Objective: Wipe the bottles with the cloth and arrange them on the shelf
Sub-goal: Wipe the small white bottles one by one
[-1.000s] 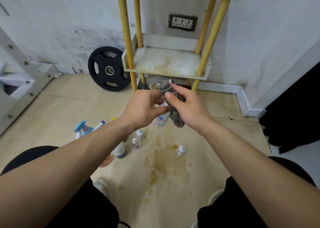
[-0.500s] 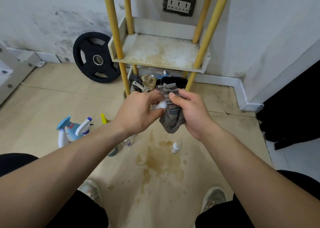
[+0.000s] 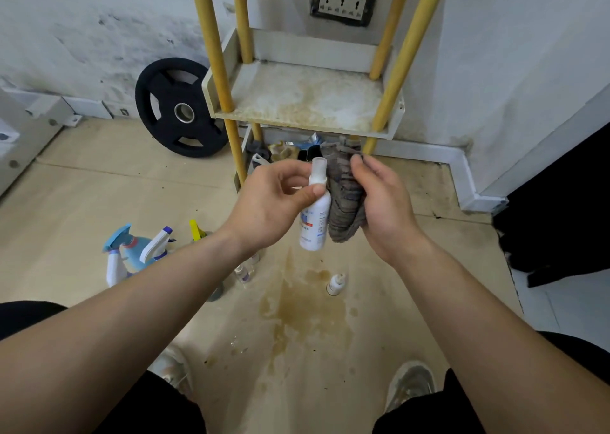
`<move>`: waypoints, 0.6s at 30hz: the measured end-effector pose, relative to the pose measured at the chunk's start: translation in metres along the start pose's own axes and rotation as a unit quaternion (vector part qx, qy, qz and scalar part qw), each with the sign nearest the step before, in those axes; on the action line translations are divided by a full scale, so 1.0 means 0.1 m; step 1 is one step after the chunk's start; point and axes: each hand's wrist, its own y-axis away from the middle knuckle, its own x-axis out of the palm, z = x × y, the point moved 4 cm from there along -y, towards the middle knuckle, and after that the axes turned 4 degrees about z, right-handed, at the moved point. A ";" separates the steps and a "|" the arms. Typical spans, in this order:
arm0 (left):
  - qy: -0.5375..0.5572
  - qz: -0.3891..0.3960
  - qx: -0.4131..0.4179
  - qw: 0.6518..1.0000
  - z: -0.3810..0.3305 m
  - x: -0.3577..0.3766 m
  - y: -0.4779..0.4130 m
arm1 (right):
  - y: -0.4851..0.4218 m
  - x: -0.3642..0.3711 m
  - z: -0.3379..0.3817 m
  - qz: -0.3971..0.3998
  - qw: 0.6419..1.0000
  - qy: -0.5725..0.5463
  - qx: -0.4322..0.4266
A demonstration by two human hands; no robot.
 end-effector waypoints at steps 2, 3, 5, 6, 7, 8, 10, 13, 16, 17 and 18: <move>0.053 -0.012 -0.020 0.998 0.00 -0.03 0.00 | 0.04 0.12 -0.02 0.034 0.999 0.002 -0.010; 0.075 -0.018 -0.033 0.996 0.00 -0.04 0.00 | 0.07 0.18 -0.04 0.049 0.999 0.017 -0.016; 0.106 -0.027 -0.060 0.992 0.00 -0.06 0.01 | 0.12 0.27 -0.11 0.073 0.993 0.091 -0.034; 0.115 -0.032 -0.071 0.990 -0.01 -0.06 0.02 | 0.13 0.29 -0.15 0.079 0.986 0.142 -0.046; 0.125 -0.037 -0.080 0.988 0.00 -0.07 0.03 | 0.15 0.30 -0.18 0.080 0.978 0.185 -0.053; 0.137 -0.044 -0.089 0.986 -0.01 -0.09 0.03 | 0.15 0.29 -0.20 0.077 0.973 0.210 -0.054; 0.162 -0.066 -0.104 0.979 0.00 -0.13 0.02 | 0.16 0.28 -0.22 0.073 0.971 0.222 -0.048; 0.189 -0.092 -0.117 0.971 0.03 -0.19 0.00 | 0.17 0.31 -0.29 0.073 0.972 0.222 -0.019; 0.207 -0.080 -0.132 0.966 0.07 -0.16 0.02 | 0.17 0.34 -0.34 0.053 0.979 0.195 0.008; 0.208 -0.068 -0.133 0.967 0.10 -0.14 0.03 | 0.18 0.33 -0.33 0.039 0.985 0.165 0.018; 0.210 -0.057 -0.135 0.967 0.11 -0.11 0.04 | 0.17 0.33 -0.32 0.023 0.991 0.128 0.031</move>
